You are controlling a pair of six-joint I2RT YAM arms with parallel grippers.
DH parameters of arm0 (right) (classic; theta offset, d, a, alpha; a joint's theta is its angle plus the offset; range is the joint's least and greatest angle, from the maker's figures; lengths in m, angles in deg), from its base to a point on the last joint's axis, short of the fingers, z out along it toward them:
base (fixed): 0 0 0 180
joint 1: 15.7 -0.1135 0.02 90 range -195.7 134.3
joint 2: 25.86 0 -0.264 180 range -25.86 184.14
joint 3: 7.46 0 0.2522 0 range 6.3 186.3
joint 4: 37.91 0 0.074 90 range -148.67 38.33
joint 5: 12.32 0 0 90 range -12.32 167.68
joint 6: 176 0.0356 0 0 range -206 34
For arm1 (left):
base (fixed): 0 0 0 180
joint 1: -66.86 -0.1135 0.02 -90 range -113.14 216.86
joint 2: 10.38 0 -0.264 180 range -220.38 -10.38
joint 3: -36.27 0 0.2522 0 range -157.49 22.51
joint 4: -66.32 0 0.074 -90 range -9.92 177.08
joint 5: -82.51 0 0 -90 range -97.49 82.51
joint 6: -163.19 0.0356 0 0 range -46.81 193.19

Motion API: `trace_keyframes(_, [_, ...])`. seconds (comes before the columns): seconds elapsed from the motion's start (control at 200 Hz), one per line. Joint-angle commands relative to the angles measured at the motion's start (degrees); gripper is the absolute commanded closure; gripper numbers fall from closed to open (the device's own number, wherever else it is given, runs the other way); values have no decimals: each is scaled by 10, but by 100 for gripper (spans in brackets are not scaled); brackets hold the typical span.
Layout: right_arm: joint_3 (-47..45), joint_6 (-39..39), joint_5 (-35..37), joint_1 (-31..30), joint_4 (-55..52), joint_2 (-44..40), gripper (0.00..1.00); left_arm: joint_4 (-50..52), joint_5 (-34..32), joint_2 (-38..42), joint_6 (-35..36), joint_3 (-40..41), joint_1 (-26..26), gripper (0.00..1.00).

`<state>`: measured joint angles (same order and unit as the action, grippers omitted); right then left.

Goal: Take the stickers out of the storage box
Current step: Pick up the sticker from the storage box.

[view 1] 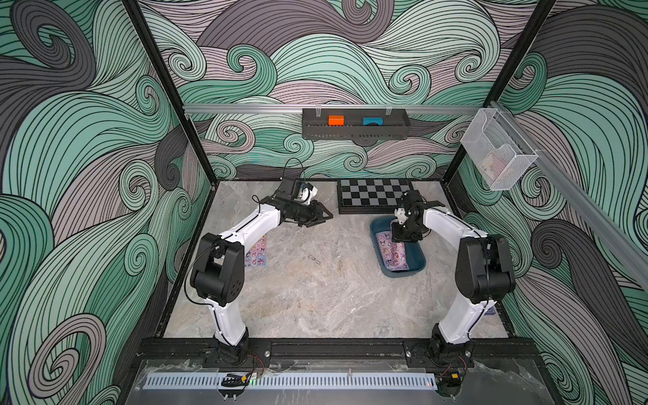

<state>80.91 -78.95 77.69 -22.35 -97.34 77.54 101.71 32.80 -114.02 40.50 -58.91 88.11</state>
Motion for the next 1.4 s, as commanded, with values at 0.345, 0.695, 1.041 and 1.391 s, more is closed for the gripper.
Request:
trace_keyframes(0.345, [11,7,-32,9,-12,-42,50,-6,17,-2,0,-23,4,56])
trace_keyframes(0.695, [17,6,-47,15,-14,-29,59,-5,20,-4,2,-25,4,56])
trace_keyframes(1.041, [19,5,-74,16,-13,-5,57,-4,24,-11,3,-29,4,56])
trace_keyframes(1.391, [36,14,-90,20,-23,-52,66,-19,60,-17,8,-34,8,56])
